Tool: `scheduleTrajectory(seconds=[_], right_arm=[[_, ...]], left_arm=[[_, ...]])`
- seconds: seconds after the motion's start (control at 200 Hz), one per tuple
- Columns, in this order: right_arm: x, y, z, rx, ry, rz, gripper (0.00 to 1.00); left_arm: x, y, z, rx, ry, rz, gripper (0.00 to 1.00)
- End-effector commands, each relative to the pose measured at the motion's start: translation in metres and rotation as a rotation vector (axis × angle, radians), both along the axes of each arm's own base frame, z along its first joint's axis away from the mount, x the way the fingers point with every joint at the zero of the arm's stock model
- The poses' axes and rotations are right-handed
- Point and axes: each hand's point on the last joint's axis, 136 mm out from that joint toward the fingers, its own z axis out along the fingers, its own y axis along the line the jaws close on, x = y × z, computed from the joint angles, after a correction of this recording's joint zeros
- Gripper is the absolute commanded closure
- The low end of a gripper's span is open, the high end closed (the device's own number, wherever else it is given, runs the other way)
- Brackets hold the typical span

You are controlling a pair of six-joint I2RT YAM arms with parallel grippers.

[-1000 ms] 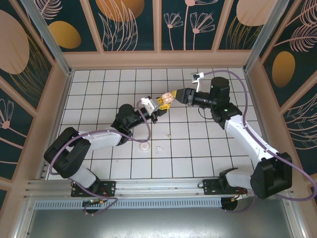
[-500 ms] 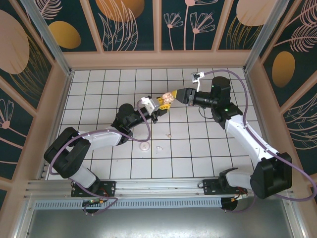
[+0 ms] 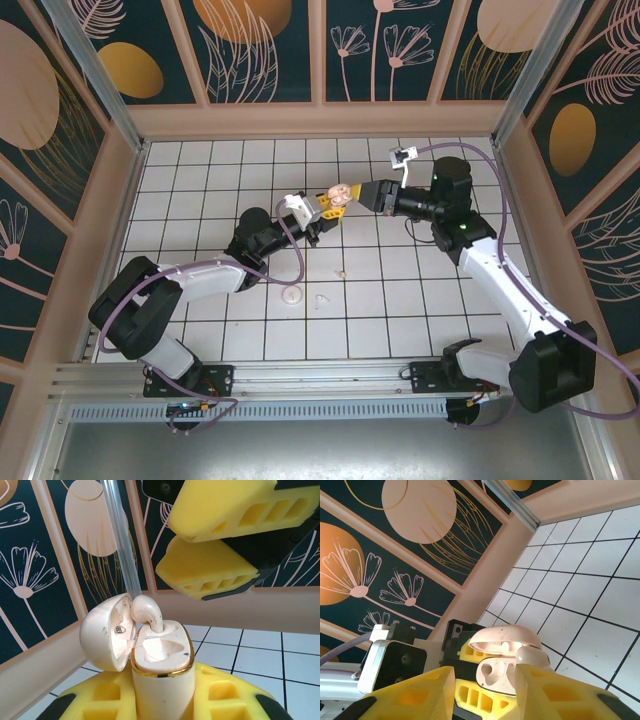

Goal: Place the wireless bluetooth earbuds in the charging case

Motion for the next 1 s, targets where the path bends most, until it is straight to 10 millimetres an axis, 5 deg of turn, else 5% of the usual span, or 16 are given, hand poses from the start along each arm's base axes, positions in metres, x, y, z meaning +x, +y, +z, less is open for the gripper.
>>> scheduleTrajectory(seconds=[0.0, 0.13, 0.671, 0.996], right_arm=[[0.0, -0.008, 0.008, -0.008, -0.021, -0.038, 0.57], [0.009, -0.011, 0.012, -0.009, -0.025, -0.059, 0.47], [0.02, 0.003, 0.016, 0.01, -0.033, 0.018, 0.46], [0.008, 0.007, 0.014, 0.012, -0.026, 0.068, 0.57]], left_arm=[[-0.003, -0.001, 0.023, -0.051, -0.036, -0.007, 0.86], [-0.004, -0.001, 0.023, -0.051, -0.037, -0.015, 0.86], [-0.005, -0.003, 0.023, -0.047, -0.04, -0.025, 0.86], [-0.002, -0.002, 0.022, -0.044, -0.038, -0.013, 0.86]])
